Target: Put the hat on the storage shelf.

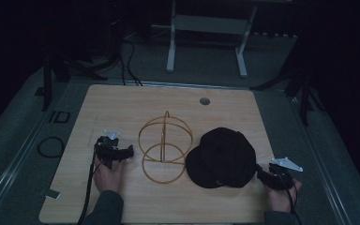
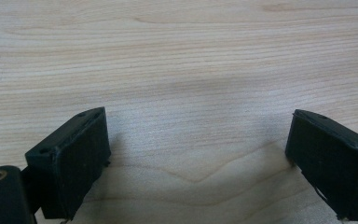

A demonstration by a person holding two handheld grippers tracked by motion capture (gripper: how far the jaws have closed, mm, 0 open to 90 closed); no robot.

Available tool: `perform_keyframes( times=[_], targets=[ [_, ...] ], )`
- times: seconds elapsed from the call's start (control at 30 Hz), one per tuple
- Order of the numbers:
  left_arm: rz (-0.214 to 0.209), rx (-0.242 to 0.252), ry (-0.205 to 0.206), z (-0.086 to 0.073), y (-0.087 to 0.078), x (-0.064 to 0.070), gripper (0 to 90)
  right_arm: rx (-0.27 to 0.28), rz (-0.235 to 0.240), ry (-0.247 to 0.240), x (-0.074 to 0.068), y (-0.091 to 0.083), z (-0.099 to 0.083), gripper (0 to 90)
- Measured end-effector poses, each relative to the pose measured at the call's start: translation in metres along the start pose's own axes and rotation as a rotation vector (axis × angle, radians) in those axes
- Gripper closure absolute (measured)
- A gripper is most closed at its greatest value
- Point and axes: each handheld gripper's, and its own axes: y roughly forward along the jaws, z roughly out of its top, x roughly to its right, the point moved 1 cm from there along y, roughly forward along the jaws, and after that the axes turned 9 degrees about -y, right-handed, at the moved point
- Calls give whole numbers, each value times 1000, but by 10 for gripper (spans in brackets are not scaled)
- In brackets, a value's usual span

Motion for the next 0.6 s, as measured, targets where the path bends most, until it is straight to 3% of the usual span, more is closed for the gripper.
perform_keyframes(
  times=[0.27, 0.43, 0.6],
  targets=[
    [1, 0, -2, 0, 0, 0, 59, -17, 8, 7, -1, -2, 7, 458],
    [2, 1, -2, 0, 0, 0, 59, -24, -5, -38, -3, -5, 17, 458],
    [4, 1, -3, 0, 0, 1, 60, -35, 57, -50, -3, -9, 32, 458]
  ],
)
